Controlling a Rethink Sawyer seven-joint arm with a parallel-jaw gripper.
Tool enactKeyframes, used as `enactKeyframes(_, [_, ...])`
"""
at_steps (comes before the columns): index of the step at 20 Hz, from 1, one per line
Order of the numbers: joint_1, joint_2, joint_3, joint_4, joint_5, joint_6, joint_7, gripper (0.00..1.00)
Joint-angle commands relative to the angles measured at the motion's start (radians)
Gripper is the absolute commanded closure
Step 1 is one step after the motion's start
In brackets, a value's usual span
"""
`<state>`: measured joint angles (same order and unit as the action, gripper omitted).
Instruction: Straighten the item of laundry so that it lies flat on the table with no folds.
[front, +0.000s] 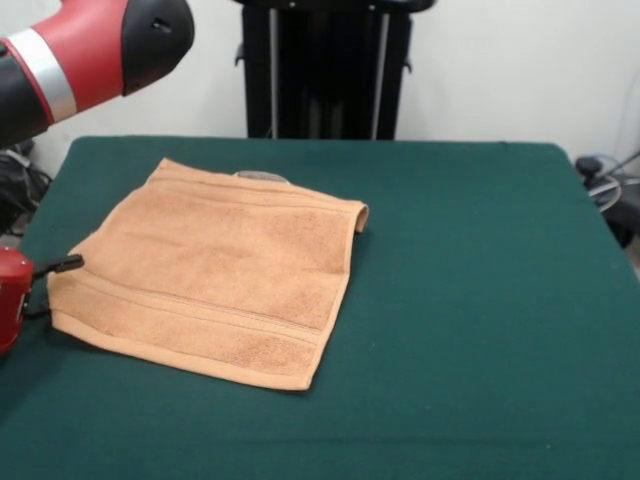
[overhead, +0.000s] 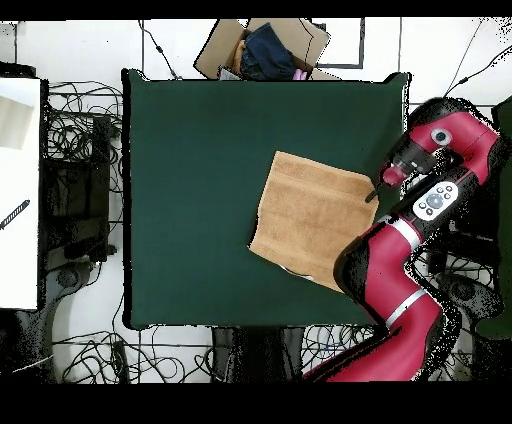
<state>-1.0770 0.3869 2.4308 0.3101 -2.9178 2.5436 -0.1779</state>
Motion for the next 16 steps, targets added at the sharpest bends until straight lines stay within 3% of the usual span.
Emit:
enactKeyframes(1, [0.044,-0.158,-0.483,0.138,0.227,-0.194,0.358,0.0])
enactKeyframes(5, [0.04,-0.165,-0.487,0.139,0.231,-0.206,0.339,0.0])
enactKeyframes(16, [0.1,-0.235,-0.603,0.101,0.371,-0.168,0.353,0.0])
